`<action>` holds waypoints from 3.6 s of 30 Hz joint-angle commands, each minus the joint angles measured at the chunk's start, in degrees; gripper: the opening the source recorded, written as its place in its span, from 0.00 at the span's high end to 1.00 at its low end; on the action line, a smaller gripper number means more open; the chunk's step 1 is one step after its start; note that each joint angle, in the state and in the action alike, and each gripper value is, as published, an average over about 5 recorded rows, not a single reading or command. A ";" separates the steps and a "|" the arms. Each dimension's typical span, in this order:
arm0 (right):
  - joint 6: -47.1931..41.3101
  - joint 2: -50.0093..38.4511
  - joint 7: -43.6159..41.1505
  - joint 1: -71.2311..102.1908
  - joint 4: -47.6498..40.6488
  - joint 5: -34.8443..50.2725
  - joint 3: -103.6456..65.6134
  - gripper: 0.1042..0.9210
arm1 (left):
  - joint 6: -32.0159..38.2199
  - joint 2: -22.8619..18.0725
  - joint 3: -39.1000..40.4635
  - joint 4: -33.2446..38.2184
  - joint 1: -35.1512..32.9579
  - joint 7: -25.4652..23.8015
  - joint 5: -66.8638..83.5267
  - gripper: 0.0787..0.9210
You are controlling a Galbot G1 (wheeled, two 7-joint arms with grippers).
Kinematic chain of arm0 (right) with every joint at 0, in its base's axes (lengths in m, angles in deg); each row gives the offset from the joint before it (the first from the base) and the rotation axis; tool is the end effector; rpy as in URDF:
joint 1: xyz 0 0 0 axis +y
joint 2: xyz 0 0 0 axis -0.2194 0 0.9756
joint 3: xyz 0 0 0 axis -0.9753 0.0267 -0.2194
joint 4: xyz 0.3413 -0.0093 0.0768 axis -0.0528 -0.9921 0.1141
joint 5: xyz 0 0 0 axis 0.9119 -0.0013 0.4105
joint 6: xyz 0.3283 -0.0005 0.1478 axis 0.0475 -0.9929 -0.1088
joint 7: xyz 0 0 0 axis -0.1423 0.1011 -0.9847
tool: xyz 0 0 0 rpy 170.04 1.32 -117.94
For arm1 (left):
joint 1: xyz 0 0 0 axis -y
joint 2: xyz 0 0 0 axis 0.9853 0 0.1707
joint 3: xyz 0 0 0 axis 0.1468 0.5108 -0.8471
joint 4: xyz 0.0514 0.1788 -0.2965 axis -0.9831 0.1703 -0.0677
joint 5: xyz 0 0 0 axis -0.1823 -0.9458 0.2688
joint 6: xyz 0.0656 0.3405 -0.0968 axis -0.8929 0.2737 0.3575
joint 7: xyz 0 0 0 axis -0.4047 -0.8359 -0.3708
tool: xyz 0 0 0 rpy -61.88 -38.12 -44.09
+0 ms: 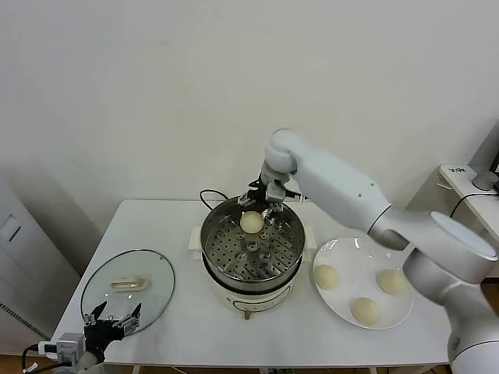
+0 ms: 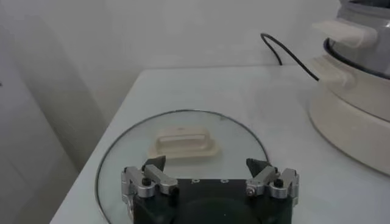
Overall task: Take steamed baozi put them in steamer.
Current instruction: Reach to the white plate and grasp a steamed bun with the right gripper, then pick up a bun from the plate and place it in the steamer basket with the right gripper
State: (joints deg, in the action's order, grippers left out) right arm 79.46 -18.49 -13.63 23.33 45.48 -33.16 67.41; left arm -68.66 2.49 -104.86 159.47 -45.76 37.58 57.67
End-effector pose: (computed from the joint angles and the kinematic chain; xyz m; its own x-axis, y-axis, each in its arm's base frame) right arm 0.6166 0.0871 -0.0336 -0.1402 -0.2791 0.9500 -0.0984 -0.9508 -0.2938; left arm 0.1738 0.1183 -0.3058 -0.8687 -0.0104 0.4952 0.0203 0.9982 0.0565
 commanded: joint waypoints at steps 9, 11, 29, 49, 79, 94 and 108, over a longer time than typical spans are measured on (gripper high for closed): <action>-31.52 -19.82 -1.34 -27.11 4.72 46.68 35.41 0.12 | -0.32 0.37 0.02 0.23 0.37 0.18 0.27 0.12; -35.30 -22.24 -0.95 -29.37 7.06 48.84 39.23 0.12 | -0.34 0.39 0.04 0.28 0.51 0.19 0.30 0.12; -52.22 -35.77 7.62 -23.24 22.07 51.13 47.00 0.12 | -0.59 0.15 0.06 1.12 0.53 0.27 0.41 0.12; -54.60 -30.35 11.97 -2.47 14.77 43.39 33.37 0.12 | -0.69 -0.74 0.11 1.14 0.42 0.37 0.05 0.12; -54.85 -25.30 17.03 10.51 9.68 36.84 22.22 0.28 | -0.53 -1.05 -0.10 1.88 -0.99 0.36 -0.03 0.12; -54.05 -29.57 14.13 5.07 13.77 37.42 24.31 0.61 | -1.16 -1.61 -0.05 2.55 -0.84 0.62 -0.44 0.12; -59.09 -29.42 8.27 -35.02 22.11 56.24 48.27 0.61 | -1.16 -1.04 0.51 1.82 0.15 0.79 -0.37 0.12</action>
State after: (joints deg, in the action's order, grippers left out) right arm 23.09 -48.43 -2.97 9.27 63.75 12.93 104.16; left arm -69.78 1.28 -104.62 161.58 -46.11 38.29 57.29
